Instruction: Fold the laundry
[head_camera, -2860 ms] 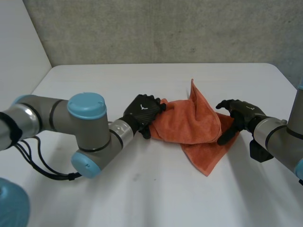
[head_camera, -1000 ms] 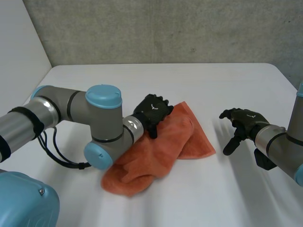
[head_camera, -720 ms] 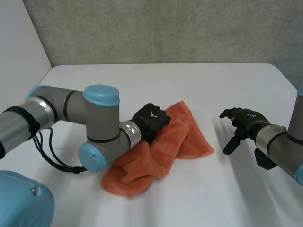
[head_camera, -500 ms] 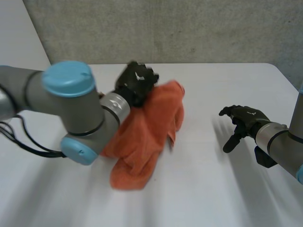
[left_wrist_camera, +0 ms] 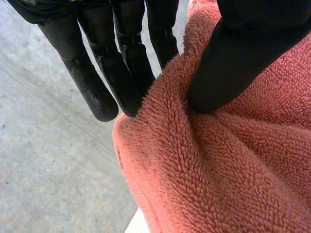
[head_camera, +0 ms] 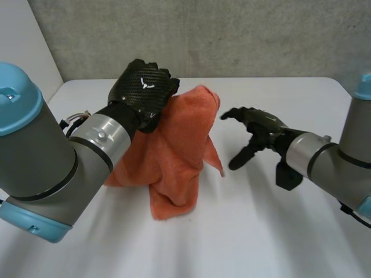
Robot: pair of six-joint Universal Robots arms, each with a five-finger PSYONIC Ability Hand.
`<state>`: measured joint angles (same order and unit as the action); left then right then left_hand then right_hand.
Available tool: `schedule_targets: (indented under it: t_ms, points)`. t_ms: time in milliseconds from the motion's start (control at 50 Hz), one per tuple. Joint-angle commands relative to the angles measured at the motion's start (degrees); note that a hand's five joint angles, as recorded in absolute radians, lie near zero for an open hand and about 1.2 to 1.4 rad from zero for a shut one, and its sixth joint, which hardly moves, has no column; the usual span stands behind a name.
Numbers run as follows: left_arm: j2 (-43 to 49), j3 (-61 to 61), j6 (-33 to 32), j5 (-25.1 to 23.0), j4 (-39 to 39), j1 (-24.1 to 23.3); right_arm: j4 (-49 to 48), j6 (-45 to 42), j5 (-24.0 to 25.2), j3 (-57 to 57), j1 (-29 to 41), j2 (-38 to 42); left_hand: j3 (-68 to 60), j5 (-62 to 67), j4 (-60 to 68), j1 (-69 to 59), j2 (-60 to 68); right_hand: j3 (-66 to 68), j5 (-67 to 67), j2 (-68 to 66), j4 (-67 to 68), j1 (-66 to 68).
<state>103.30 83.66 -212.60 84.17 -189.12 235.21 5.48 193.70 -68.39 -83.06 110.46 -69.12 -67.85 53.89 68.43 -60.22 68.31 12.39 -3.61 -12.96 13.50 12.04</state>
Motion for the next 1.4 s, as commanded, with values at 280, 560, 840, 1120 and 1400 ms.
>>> schedule_targets:
  t_ms: [280, 560, 840, 1120, 1400]
  points:
    - [1.82, 3.44, 0.08, -0.06, -0.28, 0.42, -4.5, 5.99, -1.56, 1.67, 8.64, 3.9, -12.15, 16.11, 11.57, -19.78, 11.69, 67.61, -66.39, -67.04, 66.5, 67.96]
    - [0.59, 3.62, 0.34, 0.38, -0.28, 3.67, -5.65, -16.67, -15.71, 4.93, -0.06, 2.59, -12.15, 16.11, 11.57, -19.78, 11.69, 67.61, -66.39, -67.04, 66.5, 67.96]
    - [1.99, 11.79, -0.18, 0.38, -0.19, 9.21, 0.75, -44.36, -18.8, 0.53, 0.29, -2.78, -12.15, 16.11, 11.57, -19.78, 11.69, 67.61, -66.39, -67.04, 66.5, 67.96]
    - [11.22, -8.57, -2.29, 0.82, -3.35, 11.06, 6.13, -47.1, -20.47, 21.1, 0.9, 9.79, -12.15, 16.11, 11.57, -19.78, 11.69, 67.61, -66.39, -67.04, 66.5, 67.96]
    - [0.86, -8.97, -1.85, 9.35, -28.58, 10.35, -33.69, -26.45, -20.56, 18.48, 0.11, -2.68, -12.15, 16.11, 11.57, -19.78, 11.69, 67.61, -66.39, -67.04, 66.5, 67.96]
